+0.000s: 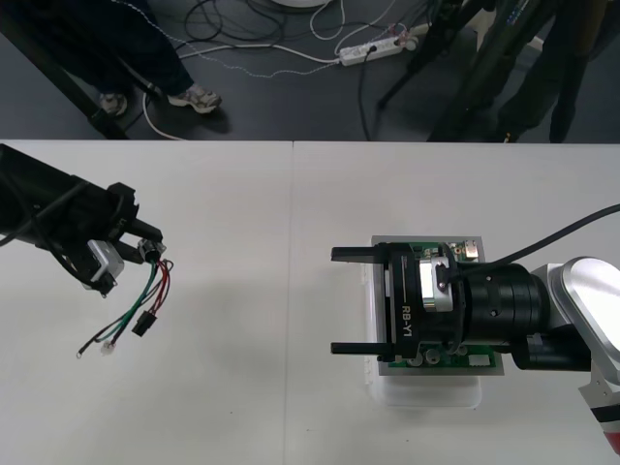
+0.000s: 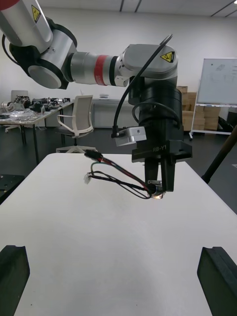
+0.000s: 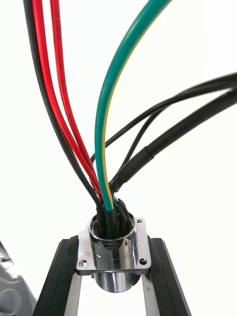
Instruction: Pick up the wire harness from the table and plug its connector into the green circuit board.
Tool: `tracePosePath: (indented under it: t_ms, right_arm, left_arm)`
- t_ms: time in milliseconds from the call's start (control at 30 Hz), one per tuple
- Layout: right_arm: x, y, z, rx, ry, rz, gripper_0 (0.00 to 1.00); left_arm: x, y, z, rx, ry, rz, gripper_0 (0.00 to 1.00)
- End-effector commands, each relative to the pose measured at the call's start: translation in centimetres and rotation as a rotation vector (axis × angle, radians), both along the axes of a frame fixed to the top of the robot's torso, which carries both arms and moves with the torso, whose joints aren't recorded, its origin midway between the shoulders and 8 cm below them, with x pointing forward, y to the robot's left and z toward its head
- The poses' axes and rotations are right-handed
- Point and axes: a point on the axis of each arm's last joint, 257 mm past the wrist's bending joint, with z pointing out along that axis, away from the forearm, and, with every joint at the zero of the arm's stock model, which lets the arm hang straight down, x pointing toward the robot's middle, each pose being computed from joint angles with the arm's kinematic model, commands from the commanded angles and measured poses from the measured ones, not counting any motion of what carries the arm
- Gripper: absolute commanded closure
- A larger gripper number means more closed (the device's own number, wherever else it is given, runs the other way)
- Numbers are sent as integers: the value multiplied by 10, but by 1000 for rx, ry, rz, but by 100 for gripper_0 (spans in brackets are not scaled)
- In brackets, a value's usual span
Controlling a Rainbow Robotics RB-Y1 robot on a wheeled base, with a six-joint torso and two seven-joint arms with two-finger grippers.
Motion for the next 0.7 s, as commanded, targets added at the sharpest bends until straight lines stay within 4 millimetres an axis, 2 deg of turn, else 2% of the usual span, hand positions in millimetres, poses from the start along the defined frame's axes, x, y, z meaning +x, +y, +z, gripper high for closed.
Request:
tracePosePath:
  t_ms: [33,200,333,700]
  right_arm:
    - [2,-4,19,35,17,-10,0]
    - [1,-4,20,38,15,-8,0]
    - [1,-5,20,36,21,-8,0]
    - [1,-9,24,44,35,-3,0]
  left_arm:
    - [-12,-12,44,-82,111,63,100]
    - [2,-24,74,-213,111,157,100]
    - [4,-33,89,-303,153,212,100]
    - [-6,-63,111,-481,320,277,100]
